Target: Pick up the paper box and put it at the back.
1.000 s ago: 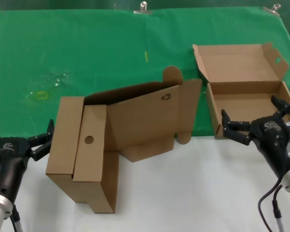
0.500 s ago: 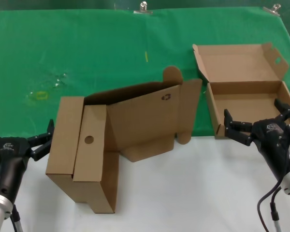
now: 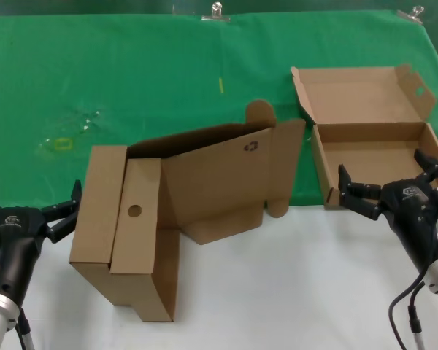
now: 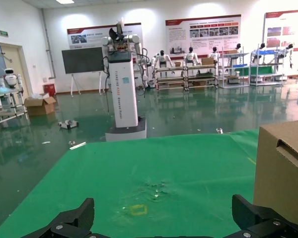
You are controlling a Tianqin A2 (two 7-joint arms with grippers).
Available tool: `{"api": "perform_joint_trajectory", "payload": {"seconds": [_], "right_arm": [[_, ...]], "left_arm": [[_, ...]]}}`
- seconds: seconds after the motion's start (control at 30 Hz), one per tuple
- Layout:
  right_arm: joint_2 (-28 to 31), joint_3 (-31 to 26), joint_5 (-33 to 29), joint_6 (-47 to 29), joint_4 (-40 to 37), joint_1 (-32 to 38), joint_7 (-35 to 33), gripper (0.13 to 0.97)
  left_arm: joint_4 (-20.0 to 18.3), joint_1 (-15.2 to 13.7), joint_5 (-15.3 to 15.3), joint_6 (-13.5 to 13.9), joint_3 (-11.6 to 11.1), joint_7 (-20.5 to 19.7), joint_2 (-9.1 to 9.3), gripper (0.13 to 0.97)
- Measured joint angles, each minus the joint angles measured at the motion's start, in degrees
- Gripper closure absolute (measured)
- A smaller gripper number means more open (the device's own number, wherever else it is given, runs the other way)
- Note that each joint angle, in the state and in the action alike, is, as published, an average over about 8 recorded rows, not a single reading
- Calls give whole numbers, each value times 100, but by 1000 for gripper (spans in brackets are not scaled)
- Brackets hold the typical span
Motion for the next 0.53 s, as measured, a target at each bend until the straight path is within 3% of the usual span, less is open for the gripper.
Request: {"api": "perform_joint_trajectory", "payload": {"seconds": [0.53], "right_arm": [[0,0,0,0,0,0,0,129]], "left_arm": [[0,0,0,0,0,0,0,132]]}}
